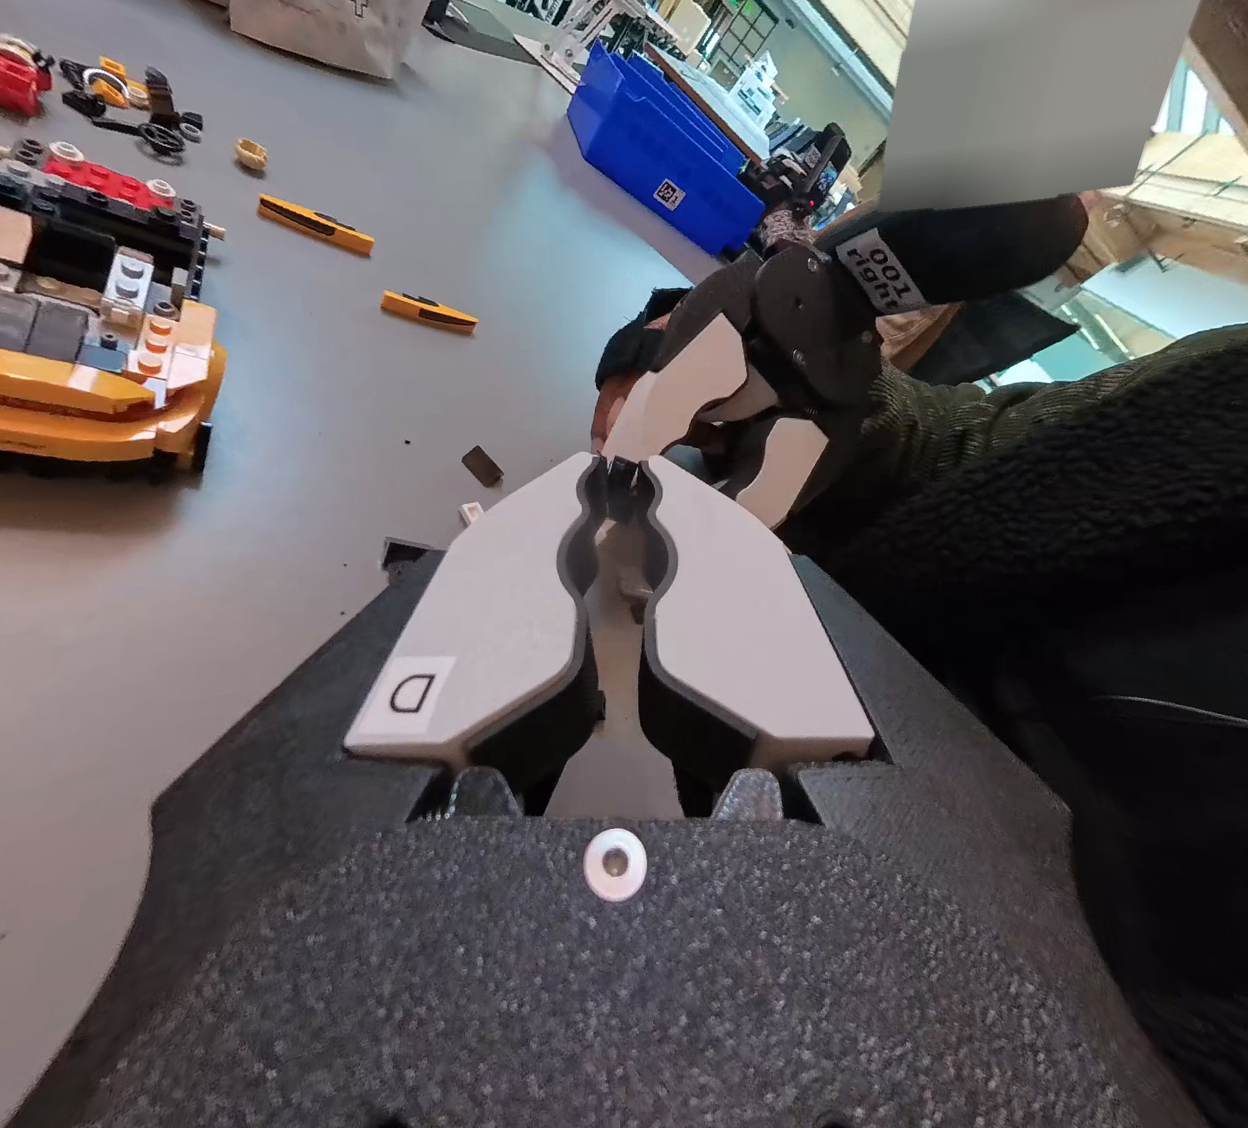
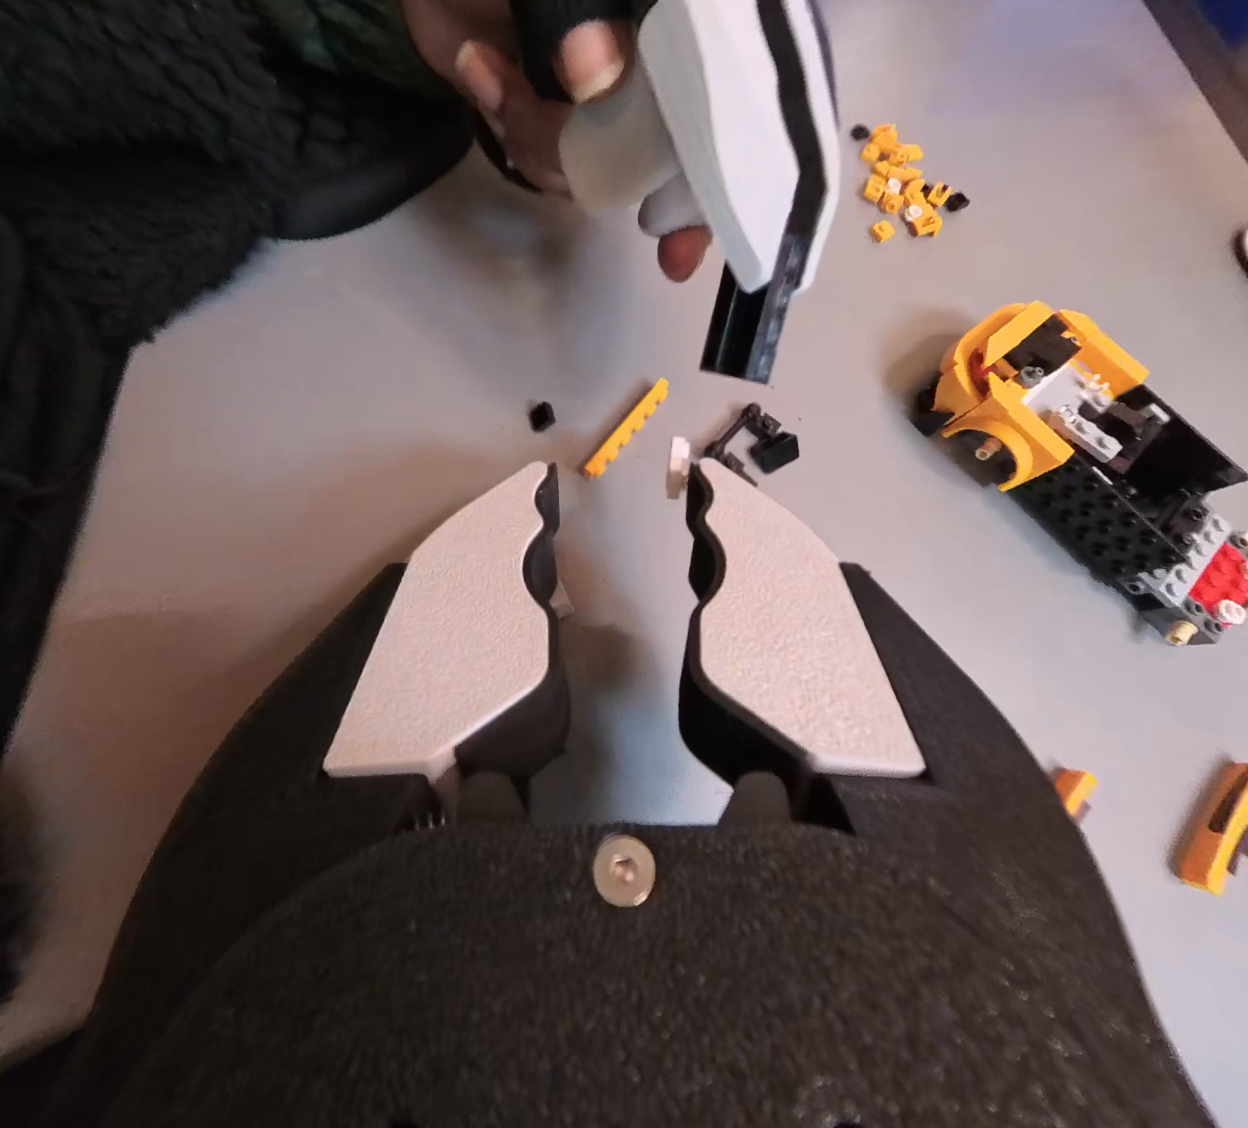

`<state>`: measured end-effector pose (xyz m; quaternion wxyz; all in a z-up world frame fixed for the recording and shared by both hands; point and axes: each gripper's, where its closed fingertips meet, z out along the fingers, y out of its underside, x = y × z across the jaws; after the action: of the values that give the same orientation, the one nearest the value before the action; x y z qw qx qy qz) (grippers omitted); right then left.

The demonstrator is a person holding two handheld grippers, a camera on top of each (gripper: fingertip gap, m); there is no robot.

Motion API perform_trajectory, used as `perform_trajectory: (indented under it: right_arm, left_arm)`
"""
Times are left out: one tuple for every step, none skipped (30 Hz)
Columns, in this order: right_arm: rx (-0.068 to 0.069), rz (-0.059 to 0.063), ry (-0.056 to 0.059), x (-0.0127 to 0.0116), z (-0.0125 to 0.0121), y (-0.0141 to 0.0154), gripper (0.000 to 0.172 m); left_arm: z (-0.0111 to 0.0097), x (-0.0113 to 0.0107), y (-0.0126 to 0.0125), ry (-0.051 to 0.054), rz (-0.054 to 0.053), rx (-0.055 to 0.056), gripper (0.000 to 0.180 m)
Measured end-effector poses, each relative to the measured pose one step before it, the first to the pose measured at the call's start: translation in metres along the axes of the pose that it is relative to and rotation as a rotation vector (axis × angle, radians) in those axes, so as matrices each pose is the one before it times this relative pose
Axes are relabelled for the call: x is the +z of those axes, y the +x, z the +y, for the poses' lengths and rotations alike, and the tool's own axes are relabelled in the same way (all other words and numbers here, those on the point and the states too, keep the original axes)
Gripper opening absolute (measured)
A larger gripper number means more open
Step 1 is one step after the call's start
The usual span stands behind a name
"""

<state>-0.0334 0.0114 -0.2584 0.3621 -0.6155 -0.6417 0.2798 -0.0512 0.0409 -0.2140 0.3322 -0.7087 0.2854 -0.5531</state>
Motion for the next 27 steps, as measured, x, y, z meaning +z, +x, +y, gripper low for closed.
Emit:
perform_trajectory:
  right_arm:
    - [0.0218, -0.0103, 0.0324, -0.00220, -0.00502, -0.00009, 0.037]
    - [0.0199, -0.0114, 0.0305, -0.00205, -0.00508, -0.00058, 0.037]
    - [0.0152, -0.0031, 0.0255, -0.00168, -0.00458, 0.00021, 0.037]
    - [0.0083, 0.0082, 0.0186, -0.00148, -0.00326, 0.00158, 0.037]
    - [0.0033, 0.0104, -0.0031, -0.00120, 0.00022, 0.00218, 0.038]
    - [0.0032, 0.0141, 0.0053, -0.00118, -0.00030, 0.00282, 0.038]
    - [0.0094, 0.0077, 0.0101, -0.00124, -0.00113, 0.00201, 0.037]
    - [0.0121, 0.0056, 0.0062, -0.00105, -0.00090, 0.00172, 0.036]
    - [0.0074, 0.0070, 0.0093, -0.00062, -0.00147, 0.00163, 0.034]
    - [0.0050, 0.0006, 0.0172, -0.00057, -0.00265, 0.00001, 0.031]
    - [0.0079, -0.0073, 0.0164, -0.00018, -0.00258, -0.00126, 0.028]
    - [0.0078, -0.0123, 0.0117, 0.00013, -0.00186, -0.00189, 0.027]
    - [0.0043, -0.0062, 0.0144, -0.00037, -0.00201, -0.00108, 0.019]
    - [-0.0070, -0.0105, 0.0184, -0.00114, -0.00264, -0.00209, 0.011]
    - [-0.0117, 0.0028, 0.0094, -0.00118, -0.00189, -0.00059, 0.010]
    - [-0.0225, 0.0211, 0.0080, -0.00147, -0.00218, 0.00158, 0.007]
    - [-0.0350, 0.0414, 0.0119, -0.00204, -0.00342, 0.00374, 0.007]
    - [-0.0429, 0.0492, 0.0069, -0.00239, -0.00330, 0.00467, 0.007]
    - [-0.0488, 0.0505, 0.0029, -0.00221, -0.00291, 0.00464, 0.007]
    - [-0.0553, 0.0479, 0.0024, -0.00181, -0.00244, 0.00358, 0.007]
    - [-0.0625, 0.0506, 0.0083, -0.00140, -0.00308, 0.00291, 0.007]
    - [-0.0663, 0.0461, 0.0085, -0.00092, -0.00304, 0.00190, 0.007]
    - [-0.0703, 0.0365, 0.0062, -0.00042, -0.00267, 0.00027, 0.007]
    - [-0.0687, 0.0216, 0.0038, 0.00027, -0.00212, -0.00189, 0.006]
    - [-0.0574, 0.0229, 0.0019, 0.00058, -0.00161, -0.00147, 0.006]
    - [-0.0487, 0.0228, 0.0042, 0.00052, -0.00173, -0.00110, 0.006]
    - [-0.0408, 0.0220, 0.0048, 0.00022, -0.00180, -0.00033, 0.006]
  left_arm:
    - [0.00097, 0.00067, 0.00044, -0.0004, 0.0068, -0.0093, 0.008]
    - [0.00134, 0.00131, 0.00171, -0.0039, 0.0142, -0.0070, 0.008]
    - [0.00300, 0.00202, 0.00119, -0.0148, 0.0073, -0.0027, 0.008]
    - [0.00410, 0.00231, 0.00041, -0.0240, -0.0021, 0.0096, 0.008]
    - [0.00098, 0.00105, -0.00034, -0.0068, -0.0119, 0.0173, 0.009]
    - [0.00118, 0.00062, 0.00087, -0.0112, -0.0029, 0.0152, 0.008]
    - [0.00054, 0.00073, 0.00167, -0.0046, 0.0031, 0.0133, 0.008]
    - [0.00013, 0.00056, 0.00248, 0.0002, 0.0112, 0.0114, 0.008]
    - [-0.00060, 0.00061, 0.00428, 0.0053, 0.0221, 0.0133, 0.008]
    - [-0.00061, 0.00074, 0.00394, 0.0042, 0.0188, 0.0150, 0.009]
    - [-0.00023, 0.00087, 0.00321, 0.0008, 0.0119, 0.0214, 0.008]
    - [0.00007, 0.00086, 0.00262, -0.0007, 0.0063, 0.0260, 0.008]
    - [0.00050, 0.00086, 0.00218, -0.0051, 0.0023, 0.0253, 0.008]
    - [0.00030, 0.00072, 0.00023, -0.0026, -0.0102, 0.0227, 0.008]
    - [-0.00088, -0.00023, 0.00075, 0.0050, -0.0029, 0.0207, 0.008]
    - [-0.00135, -0.00051, 0.00064, 0.0072, -0.0027, 0.0136, 0.009]
    - [-0.00213, -0.00105, -0.00133, 0.0128, -0.0138, 0.0089, 0.011]
    - [-0.00208, -0.00134, -0.00187, 0.0122, -0.0128, 0.0035, 0.015]
    - [-0.00136, -0.00107, -0.00167, 0.0078, -0.0060, -0.0098, 0.019]
    - [-0.00036, -0.00068, -0.00048, 0.0031, 0.0048, -0.0197, 0.020]
    - [0.00055, 0.00019, -0.00011, 0.0001, 0.0084, -0.0224, 0.020]
    - [0.00065, 0.00053, -0.00040, -0.0008, 0.0033, -0.0191, 0.020]
    - [-0.00077, 0.00056, 0.00082, 0.0082, 0.0088, -0.0110, 0.020]
    - [-0.00291, 0.00026, 0.00298, 0.0190, 0.0189, -0.0071, 0.020]
    - [-0.00358, 0.00006, 0.00279, 0.0214, 0.0155, -0.0029, 0.019]
    - [-0.00205, -0.00007, 0.00116, 0.0111, 0.0024, 0.0052, 0.016]
    - [0.00020, -0.00034, -0.00008, -0.0050, -0.0088, 0.0197, 0.010]
